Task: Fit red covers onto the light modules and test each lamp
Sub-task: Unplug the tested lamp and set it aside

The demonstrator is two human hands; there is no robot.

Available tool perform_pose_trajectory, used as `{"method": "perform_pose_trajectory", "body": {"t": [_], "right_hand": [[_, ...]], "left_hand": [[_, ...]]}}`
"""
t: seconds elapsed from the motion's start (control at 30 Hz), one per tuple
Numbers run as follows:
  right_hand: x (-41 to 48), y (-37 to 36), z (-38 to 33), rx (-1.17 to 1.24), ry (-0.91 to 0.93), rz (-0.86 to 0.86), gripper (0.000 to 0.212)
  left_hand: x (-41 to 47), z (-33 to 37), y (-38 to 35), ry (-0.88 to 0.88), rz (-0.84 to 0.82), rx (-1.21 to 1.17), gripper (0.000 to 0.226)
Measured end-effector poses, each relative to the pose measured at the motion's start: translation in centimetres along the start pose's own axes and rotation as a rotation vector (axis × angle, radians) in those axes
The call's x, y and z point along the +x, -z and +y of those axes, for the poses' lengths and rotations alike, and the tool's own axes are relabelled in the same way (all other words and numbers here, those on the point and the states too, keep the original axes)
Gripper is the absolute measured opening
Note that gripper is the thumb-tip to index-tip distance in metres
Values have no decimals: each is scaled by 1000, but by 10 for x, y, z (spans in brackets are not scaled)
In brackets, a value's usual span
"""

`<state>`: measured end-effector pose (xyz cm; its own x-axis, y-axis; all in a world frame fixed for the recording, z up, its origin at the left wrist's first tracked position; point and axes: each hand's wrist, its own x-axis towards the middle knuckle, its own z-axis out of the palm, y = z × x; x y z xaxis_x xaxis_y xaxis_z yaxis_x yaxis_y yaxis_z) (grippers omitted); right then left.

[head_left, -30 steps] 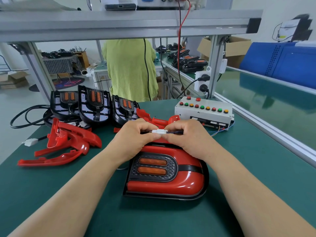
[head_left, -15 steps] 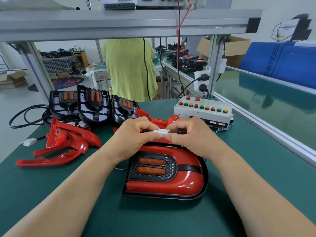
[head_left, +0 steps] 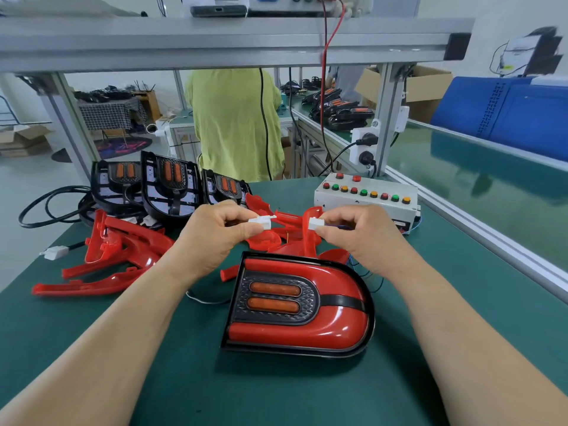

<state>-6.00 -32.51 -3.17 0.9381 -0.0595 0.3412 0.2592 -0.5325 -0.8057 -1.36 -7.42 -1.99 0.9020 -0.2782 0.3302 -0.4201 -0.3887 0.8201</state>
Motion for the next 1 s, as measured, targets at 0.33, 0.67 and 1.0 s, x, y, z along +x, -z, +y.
{"method": "perform_pose_trajectory", "body": {"t": [0.33, 0.67, 1.0], "right_hand": [[8, -5, 23, -318, -137, 1, 36], [8, -12, 27, -377, -146, 4, 23], [9, -10, 21, -241, -121, 185, 22]], "left_hand": [[-5, -6, -4, 53, -217, 280, 14], [-8, 3, -7, 161, -438, 162, 43], [-7, -2, -4, 258, -190, -256, 46]]}}
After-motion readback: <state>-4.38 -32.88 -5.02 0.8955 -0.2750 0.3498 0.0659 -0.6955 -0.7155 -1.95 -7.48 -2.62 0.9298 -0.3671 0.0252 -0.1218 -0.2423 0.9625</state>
